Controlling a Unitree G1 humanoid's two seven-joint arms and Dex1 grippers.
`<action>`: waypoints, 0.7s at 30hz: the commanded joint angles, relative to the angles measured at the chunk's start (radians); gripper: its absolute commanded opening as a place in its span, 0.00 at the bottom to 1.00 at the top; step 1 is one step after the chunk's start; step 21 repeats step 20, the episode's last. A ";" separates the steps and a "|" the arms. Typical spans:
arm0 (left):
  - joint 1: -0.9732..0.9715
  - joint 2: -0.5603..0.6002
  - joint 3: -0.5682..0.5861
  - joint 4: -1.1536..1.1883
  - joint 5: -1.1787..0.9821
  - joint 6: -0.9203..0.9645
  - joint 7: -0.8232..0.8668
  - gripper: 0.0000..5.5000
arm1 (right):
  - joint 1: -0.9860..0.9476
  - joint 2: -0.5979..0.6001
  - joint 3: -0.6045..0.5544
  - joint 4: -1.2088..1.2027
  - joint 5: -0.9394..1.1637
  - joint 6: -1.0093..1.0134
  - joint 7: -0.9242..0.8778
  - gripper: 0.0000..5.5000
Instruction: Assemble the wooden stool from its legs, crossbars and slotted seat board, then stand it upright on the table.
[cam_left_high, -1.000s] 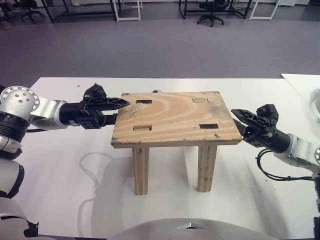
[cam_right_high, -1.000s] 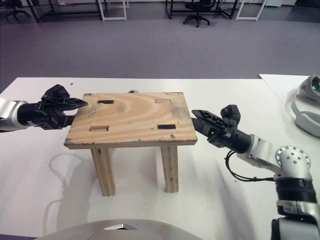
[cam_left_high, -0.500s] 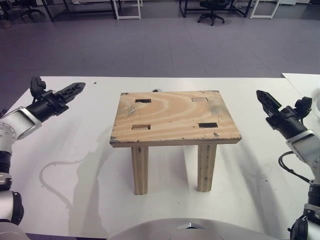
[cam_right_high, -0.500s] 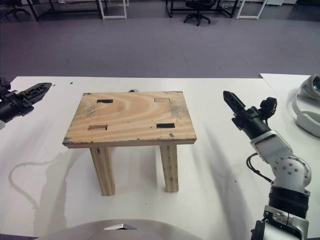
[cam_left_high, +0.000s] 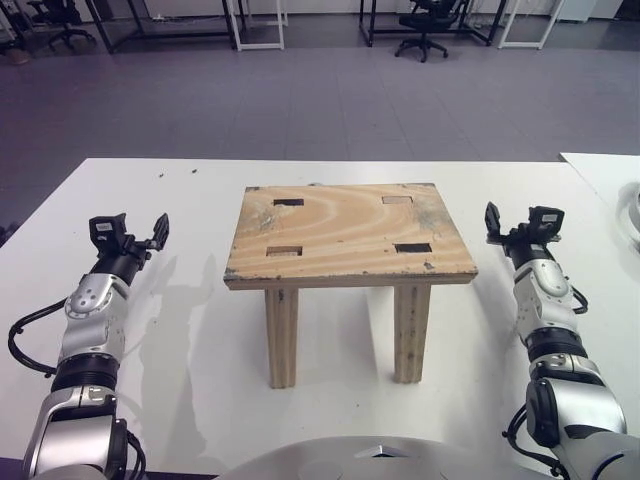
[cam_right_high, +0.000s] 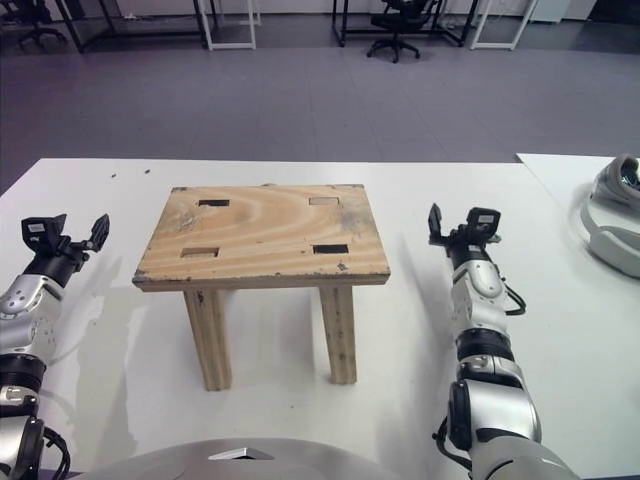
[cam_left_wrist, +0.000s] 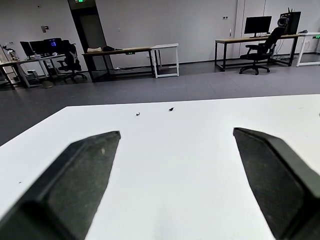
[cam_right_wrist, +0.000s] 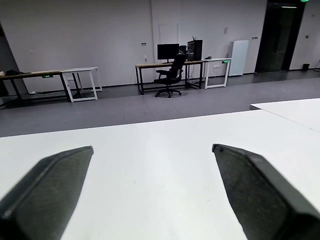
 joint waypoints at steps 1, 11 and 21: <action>-0.033 -0.011 0.041 0.013 0.045 0.007 -0.023 0.76 | -0.021 0.023 -0.016 0.003 -0.017 -0.041 0.037 0.81; -0.123 -0.042 0.078 0.083 0.130 0.008 -0.050 0.76 | 0.070 0.058 -0.032 -0.141 -0.026 -0.061 0.088 0.81; -0.104 -0.101 0.084 0.056 0.154 0.064 -0.075 0.76 | 0.128 0.027 -0.062 -0.209 -0.035 -0.015 0.110 0.81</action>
